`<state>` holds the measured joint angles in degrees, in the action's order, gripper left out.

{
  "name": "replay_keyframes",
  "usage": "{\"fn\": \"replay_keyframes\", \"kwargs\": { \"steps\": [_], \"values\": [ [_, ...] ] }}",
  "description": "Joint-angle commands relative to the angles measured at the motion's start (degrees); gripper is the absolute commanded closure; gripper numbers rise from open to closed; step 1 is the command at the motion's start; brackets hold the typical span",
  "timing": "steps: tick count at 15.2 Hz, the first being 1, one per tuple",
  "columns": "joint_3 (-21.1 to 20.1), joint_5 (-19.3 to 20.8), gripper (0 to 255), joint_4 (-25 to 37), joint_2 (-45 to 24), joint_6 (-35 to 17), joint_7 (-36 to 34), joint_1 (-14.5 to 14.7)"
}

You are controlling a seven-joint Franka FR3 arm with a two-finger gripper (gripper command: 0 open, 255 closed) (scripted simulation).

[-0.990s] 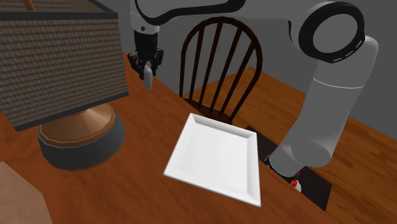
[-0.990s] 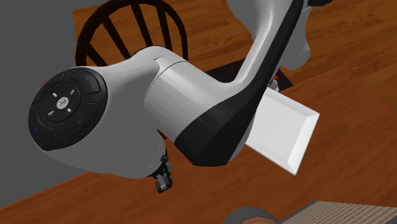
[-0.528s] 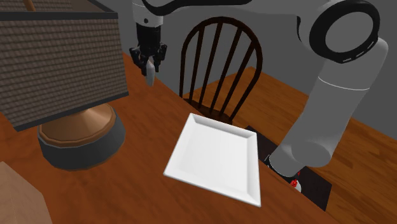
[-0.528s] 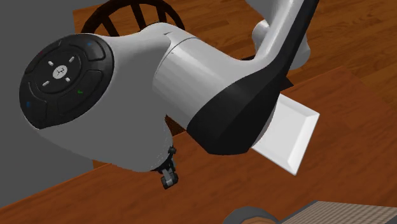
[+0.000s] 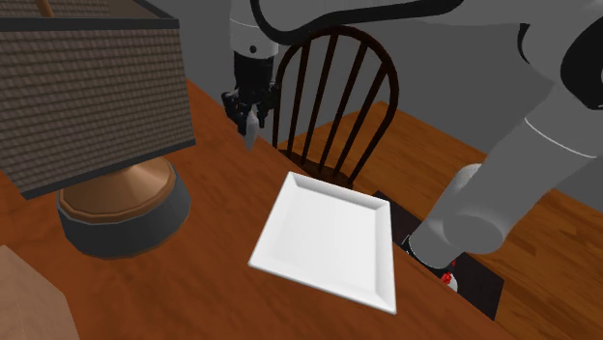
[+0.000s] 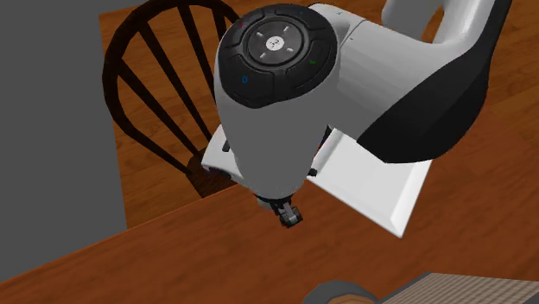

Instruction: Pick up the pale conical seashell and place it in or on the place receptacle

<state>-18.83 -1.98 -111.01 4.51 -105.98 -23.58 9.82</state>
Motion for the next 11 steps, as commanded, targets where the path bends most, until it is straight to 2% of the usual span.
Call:
{"fn": "replay_keyframes", "kwargs": {
  "steps": [1,11],
  "values": [
    [-0.4,-1.5,255,-4.8,4.4,-0.6,-0.4,0.6],
    [-2.0,-9.0,255,-22.9,25.0,0.9,-3.0,5.8]
  ]
}}
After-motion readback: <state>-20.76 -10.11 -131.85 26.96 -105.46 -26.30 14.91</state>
